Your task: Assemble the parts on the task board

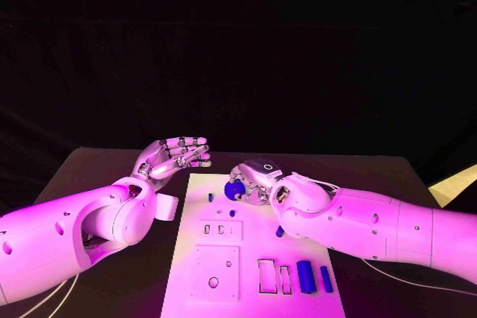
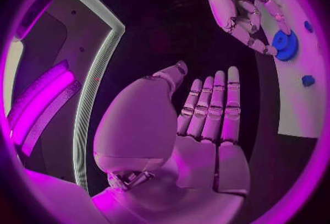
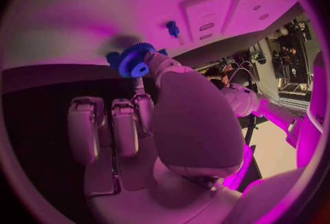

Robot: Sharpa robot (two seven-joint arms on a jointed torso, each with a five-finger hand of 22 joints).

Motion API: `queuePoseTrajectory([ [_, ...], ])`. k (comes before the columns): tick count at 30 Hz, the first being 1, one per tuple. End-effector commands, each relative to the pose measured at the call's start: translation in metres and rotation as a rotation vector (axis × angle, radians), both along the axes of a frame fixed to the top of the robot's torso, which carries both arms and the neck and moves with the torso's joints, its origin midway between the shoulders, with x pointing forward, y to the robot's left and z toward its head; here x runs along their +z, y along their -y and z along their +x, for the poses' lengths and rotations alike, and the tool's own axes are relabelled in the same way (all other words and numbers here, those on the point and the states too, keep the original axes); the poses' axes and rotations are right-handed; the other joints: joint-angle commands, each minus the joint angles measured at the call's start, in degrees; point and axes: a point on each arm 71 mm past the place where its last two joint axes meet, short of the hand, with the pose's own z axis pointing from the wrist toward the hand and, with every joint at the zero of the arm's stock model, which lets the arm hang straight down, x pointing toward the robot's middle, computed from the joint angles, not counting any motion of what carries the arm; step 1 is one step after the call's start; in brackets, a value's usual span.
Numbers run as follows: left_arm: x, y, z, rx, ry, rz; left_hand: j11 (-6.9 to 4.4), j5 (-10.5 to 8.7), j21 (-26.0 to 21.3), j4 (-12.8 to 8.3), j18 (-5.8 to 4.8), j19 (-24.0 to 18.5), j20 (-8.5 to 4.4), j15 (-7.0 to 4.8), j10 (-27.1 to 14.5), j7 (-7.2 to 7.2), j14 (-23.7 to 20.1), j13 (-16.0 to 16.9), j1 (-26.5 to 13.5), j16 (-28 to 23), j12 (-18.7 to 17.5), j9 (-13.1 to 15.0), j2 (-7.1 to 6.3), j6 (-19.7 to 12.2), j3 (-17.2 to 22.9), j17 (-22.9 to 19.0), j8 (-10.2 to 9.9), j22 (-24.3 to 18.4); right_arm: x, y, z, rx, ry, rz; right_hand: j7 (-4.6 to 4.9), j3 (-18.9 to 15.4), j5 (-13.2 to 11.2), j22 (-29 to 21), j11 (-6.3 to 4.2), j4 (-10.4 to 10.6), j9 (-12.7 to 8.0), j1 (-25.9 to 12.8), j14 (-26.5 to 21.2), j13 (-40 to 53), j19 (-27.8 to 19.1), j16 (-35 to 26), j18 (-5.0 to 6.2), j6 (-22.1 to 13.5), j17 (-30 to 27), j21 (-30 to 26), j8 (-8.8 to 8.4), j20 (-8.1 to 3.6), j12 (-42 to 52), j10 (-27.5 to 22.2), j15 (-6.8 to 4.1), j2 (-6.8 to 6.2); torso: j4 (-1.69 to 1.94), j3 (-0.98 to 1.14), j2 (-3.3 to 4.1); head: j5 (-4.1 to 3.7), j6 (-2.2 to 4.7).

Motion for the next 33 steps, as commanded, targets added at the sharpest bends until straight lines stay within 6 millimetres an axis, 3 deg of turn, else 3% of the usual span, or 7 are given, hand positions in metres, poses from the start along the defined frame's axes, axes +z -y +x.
queuePoseTrajectory([
  [1, 0.001, 0.003, 0.000, -0.019, 0.004, -0.010, 0.02, 0.24, -0.1, 0.0, 0.51, -0.3, 0.00, 0.00, -0.4, 3.06, -0.4, 0.0, -0.4, -0.2, -0.2, -0.1, 0.02, -0.4, 0.5, 0.1, -0.4, 0.0, -0.004, -0.002, 0.001, 0.006, -0.002, -0.031, -0.11, 0.3, 0.2, 10.8, -0.10, 0.0, 0.3, -0.3, 6.1, 3.4, 2.1, 0.3, -0.59, 0.2, 15.1, 0.2, 0.16, -0.32, 0.2, 0.3, -0.32, 0.20, -0.02, 0.02, 0.00, 0.12, -0.23],
  [15, 0.001, 0.002, 0.000, -0.019, 0.000, -0.008, 0.03, 0.24, 0.0, 0.0, 0.53, -0.3, 0.04, 0.02, -0.4, 3.07, -0.4, 0.0, -0.5, -0.3, -0.2, -0.1, 0.01, -0.5, 0.5, 0.1, -0.4, 0.0, -0.012, -0.005, 0.006, -0.001, -0.022, -0.050, 0.09, 0.9, -0.5, 10.6, 0.06, 0.1, 0.1, -1.6, 6.0, 2.6, 1.9, 0.2, -0.51, -0.4, 14.8, -0.1, -0.27, -0.30, -0.6, -0.3, -0.22, -0.44, -0.19, 0.12, -0.06, 0.19, -0.57],
  [20, 0.001, 0.002, 0.000, -0.020, -0.003, -0.008, 0.03, 0.24, 0.0, 0.0, 0.53, -0.3, 0.04, 0.02, -0.4, 3.07, -0.4, 0.0, -0.5, -0.3, -0.2, -0.1, 0.01, -0.5, 0.5, 0.1, -0.4, 0.0, -0.013, -0.006, 0.008, -0.005, -0.037, -0.051, 1.19, 1.1, -2.5, 10.2, 1.03, 0.2, -0.7, -3.5, 5.9, 0.9, 1.4, 0.2, -0.36, -3.6, 14.6, -0.7, -2.44, 0.30, -2.3, -2.0, 0.58, -1.51, -0.18, 0.16, -0.08, 0.17, -0.59],
  [21, 0.001, 0.002, 0.000, -0.020, -0.003, -0.008, 0.03, 0.24, 0.0, 0.0, 0.53, -0.3, 0.04, 0.02, -0.4, 3.07, -0.4, 0.0, -0.5, -0.3, -0.2, -0.1, 0.01, -0.5, 0.5, 0.1, -0.4, 0.0, -0.013, -0.006, 0.008, -0.006, -0.040, -0.051, 1.80, -0.3, -5.2, 9.8, 1.60, 0.8, -1.4, -5.2, 5.9, -0.3, 1.0, 0.1, -0.23, -6.5, 14.5, -1.2, -4.25, 0.67, -3.4, -3.1, 1.07, -1.76, -0.18, 0.14, -0.08, 0.15, -0.56],
  [23, 0.001, 0.002, 0.000, -0.020, -0.004, -0.007, 0.03, 0.24, 0.0, 0.0, 0.53, -0.3, 0.04, 0.02, -0.4, 3.07, -0.4, 0.0, -0.5, -0.3, -0.2, -0.1, 0.01, -0.5, 0.5, 0.1, -0.4, 0.0, -0.014, -0.006, 0.009, -0.009, -0.047, -0.050, 2.37, -5.0, -6.9, 9.6, 2.18, 0.8, -1.9, -5.4, 5.9, -1.2, 0.8, 0.1, -0.11, -7.9, 14.5, -1.6, -5.78, 1.35, -4.3, -4.2, 1.74, -0.48, -0.17, 0.17, -0.05, 0.15, -0.53],
  [26, 0.001, 0.002, 0.000, -0.021, -0.005, -0.007, 0.05, 0.23, 0.0, 0.0, 0.53, -0.3, 0.06, 0.03, -0.5, 3.09, -0.4, 0.0, -0.5, -0.3, -0.3, -0.1, 0.00, -0.5, 0.5, 0.2, -0.4, 0.0, -0.015, -0.005, 0.010, -0.013, -0.058, -0.049, 2.72, -9.9, -6.9, 9.6, 2.46, 1.4, -2.2, -7.1, 6.0, -1.8, 0.7, 0.2, -0.08, -8.2, 14.6, -1.8, -6.70, 1.74, -4.9, -4.9, 2.02, 1.03, -0.22, 0.17, -0.07, 0.16, -0.57],
  [33, 0.000, 0.002, 0.000, -0.022, -0.009, -0.006, 0.06, 0.23, 0.0, 0.0, 0.53, -0.4, 0.07, 0.04, -0.5, 3.10, -0.4, 0.0, -0.6, -0.3, -0.3, -0.1, -0.02, -0.5, 0.5, 0.2, -0.5, 0.0, -0.016, -0.001, 0.011, -0.018, -0.079, -0.048, 2.49, -11.6, -4.2, 9.8, 2.42, 1.4, -2.0, -11.1, 5.9, -1.3, 0.9, 0.1, -0.10, -6.2, 14.5, -1.7, -6.45, 1.81, -4.4, -4.4, 1.94, 3.28, -0.19, 0.16, -0.07, 0.15, -0.61],
])
